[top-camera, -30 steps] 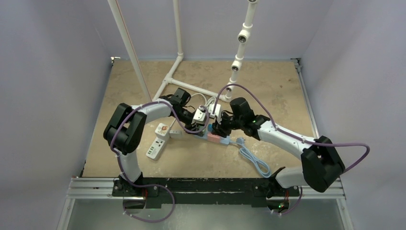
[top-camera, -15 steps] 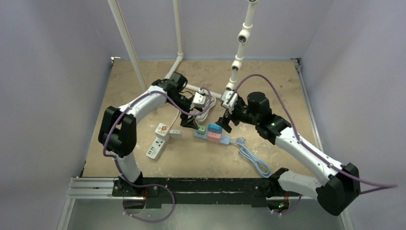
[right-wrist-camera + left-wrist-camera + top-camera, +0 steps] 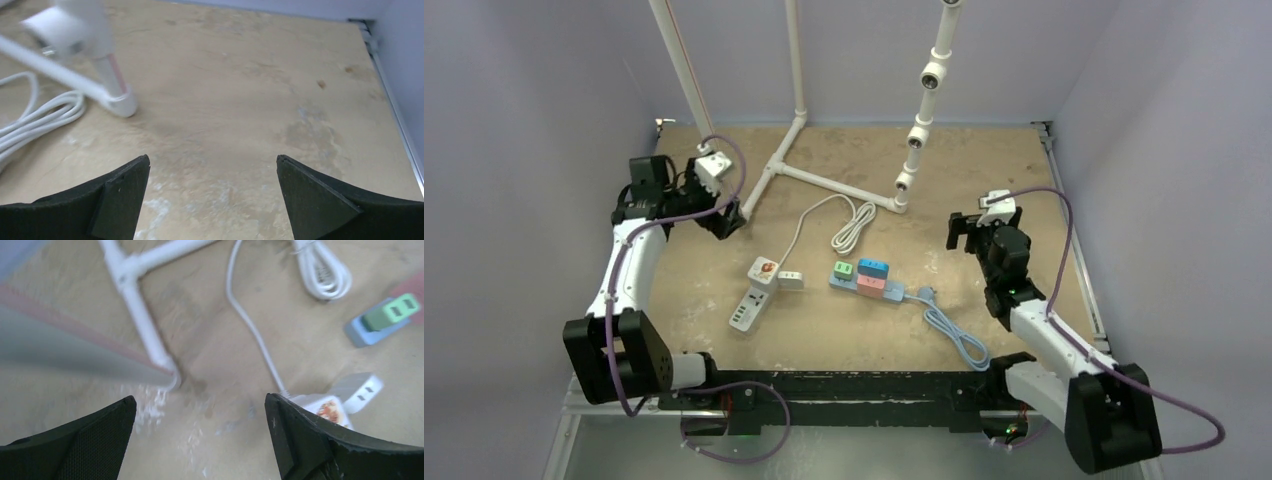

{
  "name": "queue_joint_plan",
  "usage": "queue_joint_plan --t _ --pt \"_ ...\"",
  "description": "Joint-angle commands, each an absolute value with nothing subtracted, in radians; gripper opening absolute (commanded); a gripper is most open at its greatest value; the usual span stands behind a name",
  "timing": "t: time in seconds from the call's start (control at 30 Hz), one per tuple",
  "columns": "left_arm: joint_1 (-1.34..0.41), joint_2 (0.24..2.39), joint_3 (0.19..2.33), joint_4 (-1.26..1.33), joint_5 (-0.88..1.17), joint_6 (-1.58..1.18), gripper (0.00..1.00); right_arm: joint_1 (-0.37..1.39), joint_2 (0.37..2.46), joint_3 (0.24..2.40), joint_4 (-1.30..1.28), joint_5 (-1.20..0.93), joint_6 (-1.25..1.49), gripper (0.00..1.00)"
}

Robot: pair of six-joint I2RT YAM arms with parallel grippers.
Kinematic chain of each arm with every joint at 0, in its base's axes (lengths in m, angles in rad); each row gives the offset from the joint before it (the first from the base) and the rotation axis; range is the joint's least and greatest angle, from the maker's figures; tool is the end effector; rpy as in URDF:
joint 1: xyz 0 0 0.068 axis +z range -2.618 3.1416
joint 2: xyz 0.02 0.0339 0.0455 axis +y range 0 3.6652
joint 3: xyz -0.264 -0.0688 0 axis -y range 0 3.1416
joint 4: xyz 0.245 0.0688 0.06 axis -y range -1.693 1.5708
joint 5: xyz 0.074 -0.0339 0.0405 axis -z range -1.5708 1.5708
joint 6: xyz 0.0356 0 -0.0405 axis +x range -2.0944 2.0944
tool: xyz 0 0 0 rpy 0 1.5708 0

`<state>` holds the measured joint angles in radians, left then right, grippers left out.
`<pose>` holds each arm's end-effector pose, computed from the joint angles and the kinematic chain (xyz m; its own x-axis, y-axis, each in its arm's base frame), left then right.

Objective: Insert the plug
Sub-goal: Reset both arms

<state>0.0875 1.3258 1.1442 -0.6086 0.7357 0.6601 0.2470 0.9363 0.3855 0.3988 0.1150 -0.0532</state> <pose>0.2794 0.0005 0.3131 -0.3103 0.4291 -0.8483 0.7545 0.6541 0.0549 0.2064 0.0478 0.2325 -0.1395 -0.0897 -0.9861 -0.1405 0.9876 -0.0699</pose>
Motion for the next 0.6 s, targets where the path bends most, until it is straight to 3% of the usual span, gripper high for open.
queue_joint_plan --t 0.0,0.33,0.57 --pt "0.251 1.34 0.991 -0.355 0.695 0.453 0.99 0.149 1.057 0.381 0.657 0.282 0.112 0.99" --pt "0.333 1.371 0.549 0.475 0.583 0.013 0.99 0.014 1.295 0.354 0.927 0.253 0.146 0.99" --pt "0.278 1.526 0.431 0.887 0.498 -0.091 0.99 0.008 1.463 0.362 1.112 0.225 0.148 0.99"
